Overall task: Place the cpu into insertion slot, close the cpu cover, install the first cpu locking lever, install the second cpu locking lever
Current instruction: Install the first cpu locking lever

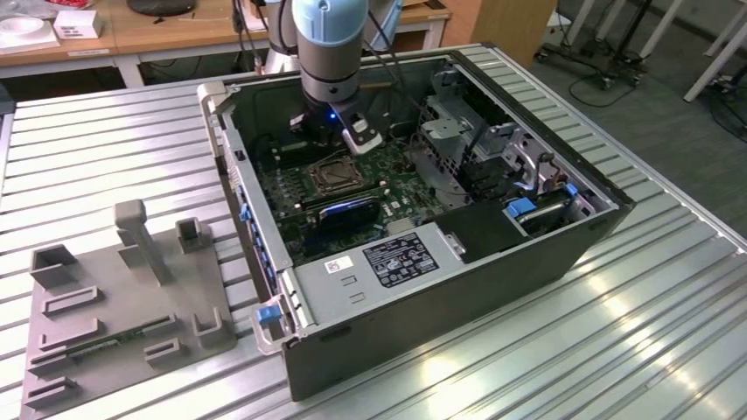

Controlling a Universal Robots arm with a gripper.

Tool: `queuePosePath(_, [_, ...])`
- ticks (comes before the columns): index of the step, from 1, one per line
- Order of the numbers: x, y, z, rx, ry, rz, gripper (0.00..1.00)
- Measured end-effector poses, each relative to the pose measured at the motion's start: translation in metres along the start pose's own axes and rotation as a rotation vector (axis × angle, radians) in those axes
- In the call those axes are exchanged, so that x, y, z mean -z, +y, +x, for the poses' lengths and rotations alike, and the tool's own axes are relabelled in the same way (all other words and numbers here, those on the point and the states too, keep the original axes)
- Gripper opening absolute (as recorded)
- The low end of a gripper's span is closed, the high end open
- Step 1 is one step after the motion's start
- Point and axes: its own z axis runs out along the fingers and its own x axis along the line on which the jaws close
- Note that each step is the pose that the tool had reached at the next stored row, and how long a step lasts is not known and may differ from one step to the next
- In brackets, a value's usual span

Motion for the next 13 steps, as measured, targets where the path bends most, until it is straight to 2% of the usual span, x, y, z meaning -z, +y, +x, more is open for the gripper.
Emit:
queuePosePath(2, [0.0018,0.0007,-0.0001,0.0,0.0,0.0,0.11])
queuePosePath(9, [0.0025,0.0009,-0.0002,0.0,0.0001,0.0001,0.11])
queuePosePath(13, [0.0081,0.003,-0.0006,0.0,-0.0001,0.0,0.11])
